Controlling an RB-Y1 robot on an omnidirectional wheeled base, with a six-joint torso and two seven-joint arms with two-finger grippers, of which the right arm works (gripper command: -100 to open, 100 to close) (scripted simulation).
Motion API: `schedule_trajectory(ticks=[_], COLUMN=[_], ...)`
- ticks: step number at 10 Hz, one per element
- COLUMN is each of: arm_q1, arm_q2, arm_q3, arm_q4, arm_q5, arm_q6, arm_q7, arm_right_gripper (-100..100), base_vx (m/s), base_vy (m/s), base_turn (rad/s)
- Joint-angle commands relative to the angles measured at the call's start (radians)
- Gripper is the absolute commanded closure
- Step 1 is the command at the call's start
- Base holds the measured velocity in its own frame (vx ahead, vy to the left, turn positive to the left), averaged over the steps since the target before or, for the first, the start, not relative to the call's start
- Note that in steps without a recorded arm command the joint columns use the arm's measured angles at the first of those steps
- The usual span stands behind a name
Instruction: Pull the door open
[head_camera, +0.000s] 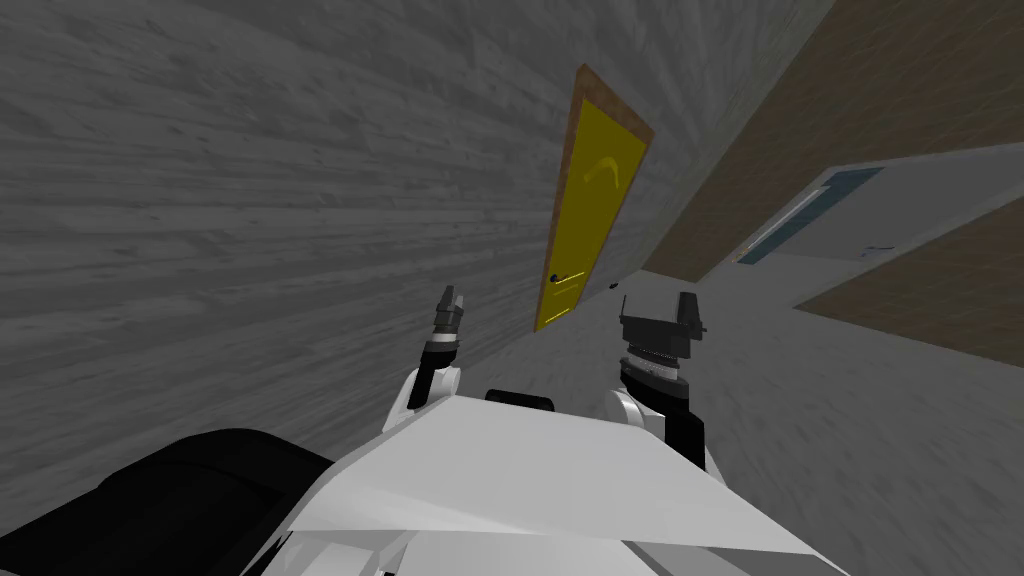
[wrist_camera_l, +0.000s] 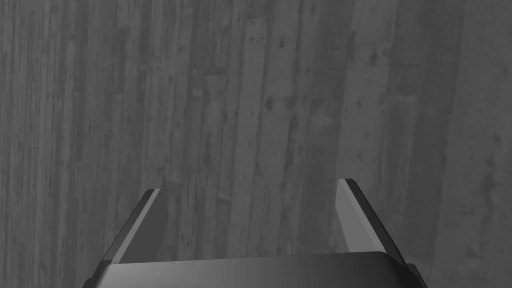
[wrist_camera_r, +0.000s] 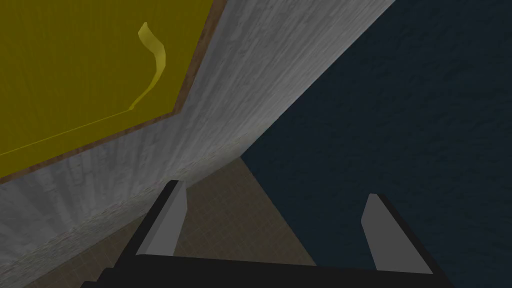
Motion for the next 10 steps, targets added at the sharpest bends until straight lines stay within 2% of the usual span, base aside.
schedule_trajectory(ticks=[1, 6, 10], arm_q1=[-0.013, -0.042, -0.074], arm_q2=[-0.013, -0.04, -0.069], arm_q3=[0.002, 0.007, 0.013], arm_q4=[0.04, 0.128, 0.228], arm_q5=[0.001, 0.003, 0.005], arm_q6=[-0.005, -0.015, -0.027], arm_q7=[-0.004, -0.011, -0.02], arm_right_gripper=[-100, -100, -100], base_vx=[0.137, 0.05, 0.078], base_vy=[0.019, -0.079, -0.075], base_turn=[0.147, 0.075, 0.105])
